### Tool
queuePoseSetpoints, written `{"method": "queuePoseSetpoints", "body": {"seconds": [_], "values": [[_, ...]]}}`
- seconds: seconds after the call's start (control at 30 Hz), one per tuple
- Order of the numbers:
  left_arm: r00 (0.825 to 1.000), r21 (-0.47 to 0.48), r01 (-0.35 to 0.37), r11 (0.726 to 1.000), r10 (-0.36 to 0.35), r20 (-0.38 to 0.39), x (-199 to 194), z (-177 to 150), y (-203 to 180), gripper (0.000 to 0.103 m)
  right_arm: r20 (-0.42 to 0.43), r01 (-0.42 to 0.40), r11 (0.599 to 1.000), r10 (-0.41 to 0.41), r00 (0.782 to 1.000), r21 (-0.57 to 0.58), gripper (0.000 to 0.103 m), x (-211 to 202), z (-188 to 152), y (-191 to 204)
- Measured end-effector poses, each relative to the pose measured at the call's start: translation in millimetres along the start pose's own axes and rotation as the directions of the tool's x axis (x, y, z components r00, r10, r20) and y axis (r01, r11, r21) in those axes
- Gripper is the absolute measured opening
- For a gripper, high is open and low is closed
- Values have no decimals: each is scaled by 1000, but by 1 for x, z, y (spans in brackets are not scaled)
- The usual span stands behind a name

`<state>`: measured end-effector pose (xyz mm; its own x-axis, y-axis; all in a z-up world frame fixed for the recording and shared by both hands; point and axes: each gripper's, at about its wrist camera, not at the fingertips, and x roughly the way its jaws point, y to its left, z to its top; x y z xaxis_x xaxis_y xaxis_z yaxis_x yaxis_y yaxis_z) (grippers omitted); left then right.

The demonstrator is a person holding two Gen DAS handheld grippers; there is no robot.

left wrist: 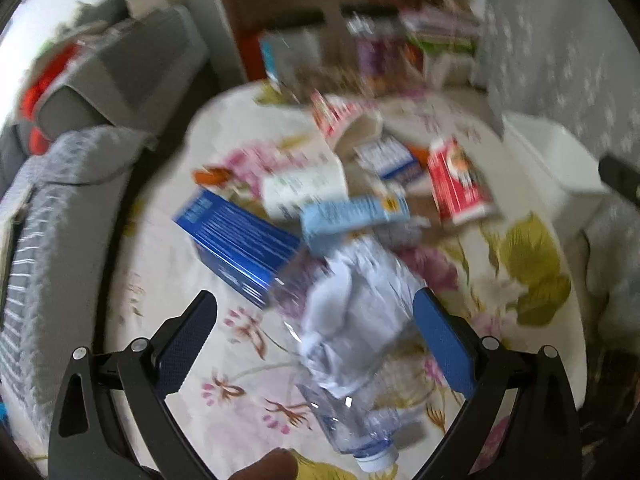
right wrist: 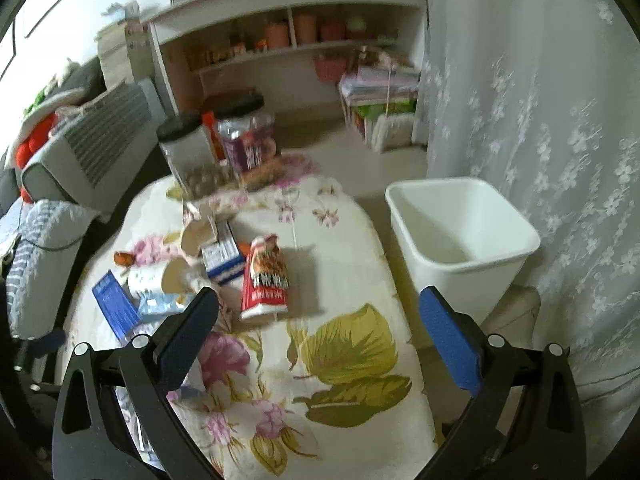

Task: Collect trash
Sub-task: 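Grasp crumpled white paper with left tool while right tool grasps clear plastic bottle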

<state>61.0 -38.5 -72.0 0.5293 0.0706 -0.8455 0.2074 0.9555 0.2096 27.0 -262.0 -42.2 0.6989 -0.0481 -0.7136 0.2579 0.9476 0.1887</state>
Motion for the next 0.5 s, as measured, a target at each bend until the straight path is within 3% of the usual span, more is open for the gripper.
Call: {"method": "queuePoseSetpoints", "body": {"seconds": [0.17, 0.37, 0.43, 0.5], "values": [[996, 71, 49, 996, -43, -72, 25, -2, -24, 95, -109, -50, 997, 56, 992, 60, 96, 23, -4, -7], [993, 134, 61, 989, -47, -105, 50, 2, -41, 95, -172, -59, 991, 79, 982, 118, 96, 35, -8, -17], [992, 120, 92, 989, -81, -94, 50, 2, -41, 76, -181, -59, 992, 80, 980, 115, 96, 37, -9, -18], [990, 100, 119, 988, -110, -93, 50, 5, -38, 71, -192, -57, 994, 75, 978, 97, 96, 39, -11, -16]]}}
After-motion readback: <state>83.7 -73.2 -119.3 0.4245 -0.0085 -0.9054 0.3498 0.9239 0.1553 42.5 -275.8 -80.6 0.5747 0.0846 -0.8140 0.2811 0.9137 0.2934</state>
